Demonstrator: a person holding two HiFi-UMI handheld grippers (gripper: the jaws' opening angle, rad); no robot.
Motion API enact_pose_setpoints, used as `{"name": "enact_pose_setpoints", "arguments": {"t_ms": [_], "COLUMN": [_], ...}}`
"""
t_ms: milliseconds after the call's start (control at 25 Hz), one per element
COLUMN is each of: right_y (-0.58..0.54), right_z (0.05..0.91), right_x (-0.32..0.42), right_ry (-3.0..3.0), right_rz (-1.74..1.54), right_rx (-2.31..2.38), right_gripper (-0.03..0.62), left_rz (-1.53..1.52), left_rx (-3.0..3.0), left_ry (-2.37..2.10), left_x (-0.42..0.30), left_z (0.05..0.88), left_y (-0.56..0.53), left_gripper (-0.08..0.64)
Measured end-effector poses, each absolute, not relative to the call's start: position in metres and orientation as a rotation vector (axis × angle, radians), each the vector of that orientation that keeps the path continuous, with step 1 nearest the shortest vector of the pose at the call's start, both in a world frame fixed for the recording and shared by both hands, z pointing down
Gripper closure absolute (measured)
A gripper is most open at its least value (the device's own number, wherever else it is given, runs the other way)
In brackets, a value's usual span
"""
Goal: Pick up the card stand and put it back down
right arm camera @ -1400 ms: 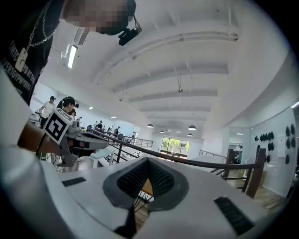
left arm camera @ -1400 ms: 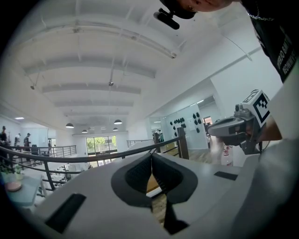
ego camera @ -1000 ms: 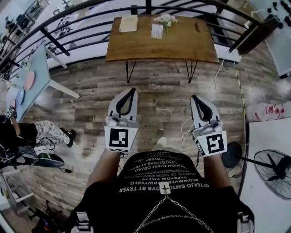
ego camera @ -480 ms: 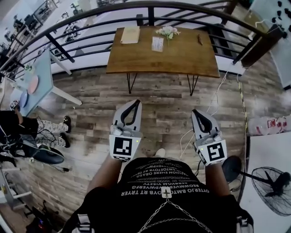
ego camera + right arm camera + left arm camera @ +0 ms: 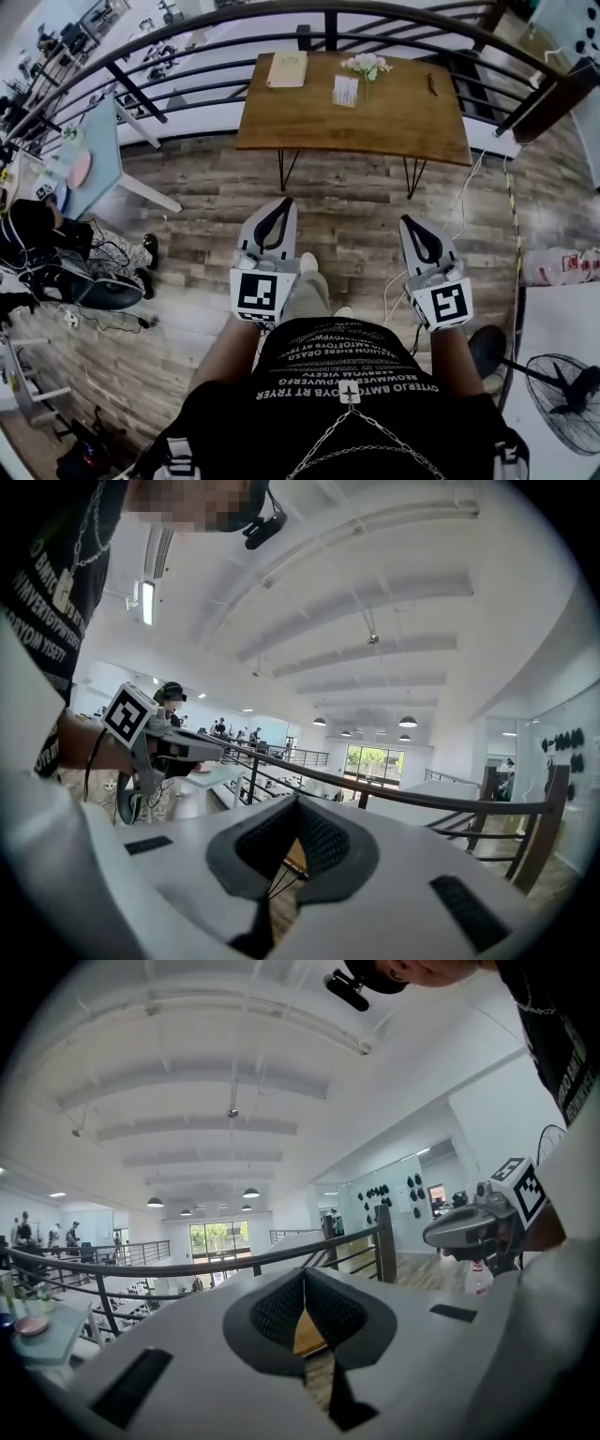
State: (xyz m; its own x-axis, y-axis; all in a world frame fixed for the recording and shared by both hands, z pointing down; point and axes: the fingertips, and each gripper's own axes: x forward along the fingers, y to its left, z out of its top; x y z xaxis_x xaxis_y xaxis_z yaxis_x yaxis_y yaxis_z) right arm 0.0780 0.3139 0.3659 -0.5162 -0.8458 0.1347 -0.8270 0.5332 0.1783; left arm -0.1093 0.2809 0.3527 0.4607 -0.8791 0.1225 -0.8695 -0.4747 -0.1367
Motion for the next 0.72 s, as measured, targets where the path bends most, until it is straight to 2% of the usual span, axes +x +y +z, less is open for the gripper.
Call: {"name": "enact_pose_setpoints", "arguments": {"t_ms": [360,720], "right_y": [0.26,0.223], "right_z": [0.366,0.384], "right_x": [0.05,0.052], "right_ry": [-2.553,-2.523], "right_rz": [-0.124,-0.079], "right_rx": [1.422,1.454], "right_gripper": [0.589,0.589], "left_rz": [-0.258,-0.268], "left_rx": [-2.655,-2.701], "left_ry": [1.549,1.522], "left_x": [-0.117,-0.111], "left_z": [0.347,0.366], "left_y": [0.219,0.184], "left_gripper": [0.531,0.532]}}
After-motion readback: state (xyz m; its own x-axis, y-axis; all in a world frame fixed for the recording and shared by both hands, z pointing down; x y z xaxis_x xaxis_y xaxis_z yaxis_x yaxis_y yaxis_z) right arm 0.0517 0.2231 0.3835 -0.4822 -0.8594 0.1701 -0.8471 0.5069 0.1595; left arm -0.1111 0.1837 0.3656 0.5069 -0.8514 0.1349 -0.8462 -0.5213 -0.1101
